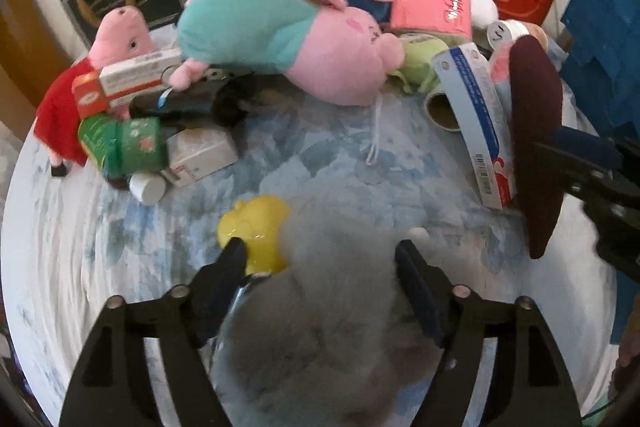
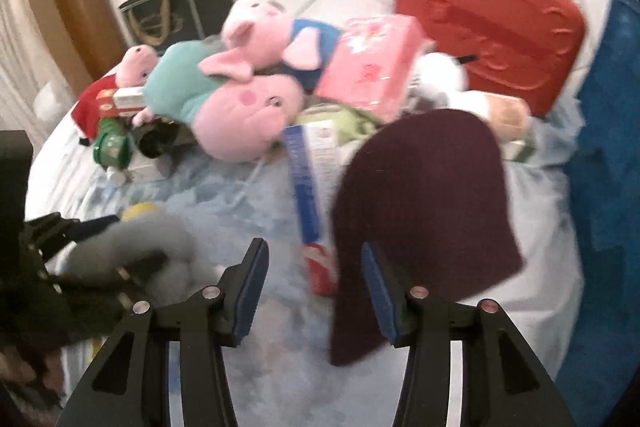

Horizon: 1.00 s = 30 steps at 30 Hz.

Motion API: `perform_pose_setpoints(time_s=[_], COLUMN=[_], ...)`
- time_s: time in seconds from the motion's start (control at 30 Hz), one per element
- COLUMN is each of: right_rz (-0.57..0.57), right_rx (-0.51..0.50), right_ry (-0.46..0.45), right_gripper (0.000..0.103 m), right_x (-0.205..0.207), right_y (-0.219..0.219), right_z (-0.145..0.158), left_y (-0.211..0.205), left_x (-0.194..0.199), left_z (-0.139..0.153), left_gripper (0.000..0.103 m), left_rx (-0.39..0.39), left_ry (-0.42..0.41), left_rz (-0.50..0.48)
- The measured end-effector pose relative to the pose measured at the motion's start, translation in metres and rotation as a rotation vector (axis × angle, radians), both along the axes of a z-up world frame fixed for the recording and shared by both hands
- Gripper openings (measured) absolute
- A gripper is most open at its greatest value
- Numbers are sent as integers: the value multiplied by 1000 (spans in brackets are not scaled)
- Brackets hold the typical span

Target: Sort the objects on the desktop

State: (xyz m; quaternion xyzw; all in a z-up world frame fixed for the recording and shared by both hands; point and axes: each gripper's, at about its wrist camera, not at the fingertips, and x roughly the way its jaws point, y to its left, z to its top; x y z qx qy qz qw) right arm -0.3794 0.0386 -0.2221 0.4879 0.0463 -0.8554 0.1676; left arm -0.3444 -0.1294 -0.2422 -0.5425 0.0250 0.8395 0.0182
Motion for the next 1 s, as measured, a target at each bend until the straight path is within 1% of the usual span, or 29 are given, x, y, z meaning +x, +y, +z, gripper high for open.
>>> perform_pose_setpoints(time_s=[0.07,0.13,0.17,0.2,0.27,0.33,0.4,0.43,0.47,0.5,0.57,0.6,0.67,0.73,0.77,0.8,0.83,0.87,0.9,0.93,1.0], right_rz=[17,39,50,59,67,81,105,117,132,154,176,180,170,154,146,142,150,161,137,117,86], right_rx=[-7,-15,-13,-12,-24,-49,-67,-67,-65,-61,-46,-35,-9,-6,-10,-15,-21,-13,-22,-11,82], right_ry=[-16,-42,-57,-71,-84,-83,-79,-75,-72,-68,-59,-59,-75,-103,-121,-146,-167,-189,-207,-225,-225], right_gripper=[48,48,46,40,39,40,50,53,60,65,68,70,70,70,71,75,77,80,81,81,81], right_x=[-4,-2,-1,-2,1,8,18,23,28,35,41,44,46,48,49,52,56,59,59,59,61], right_y=[-7,-14,-17,-19,-21,-24,-28,-32,-36,-43,-52,-56,-61,-61,-60,-60,-60,-61,-58,-54,-49], right_z=[-6,-11,-16,-20,-23,-18,-10,-6,-2,2,6,6,3,-1,-3,-6,-9,-14,-18,-22,-33], left_y=[-2,-13,-21,-28,-45,-61,-73,-81,-87,-93,-99,-97,-79,-53,-45,-39,-36,-34,-33,-36,-45], left_x=[-4,-6,-6,-6,2,14,26,34,38,45,51,54,57,57,57,57,56,57,58,59,60], left_z=[4,12,15,18,22,22,18,14,11,7,-2,-6,-11,-14,-15,-16,-17,-17,-16,-16,-16], left_gripper=[77,77,77,77,77,77,77,77,77,77,77,77,77,77,77,77,77,80,81,81,81], left_rx=[-14,-18,-13,-6,8,3,-4,-3,0,7,33,56,101,92,92,96,100,78,55,43,42], left_ry=[6,20,23,23,23,15,1,-9,-16,-29,-55,-68,-73,-73,-74,-76,-76,-67,-54,-51,-62], left_rz=[-12,16,34,50,82,111,136,154,171,193,213,214,162,70,46,33,24,11,7,11,43])
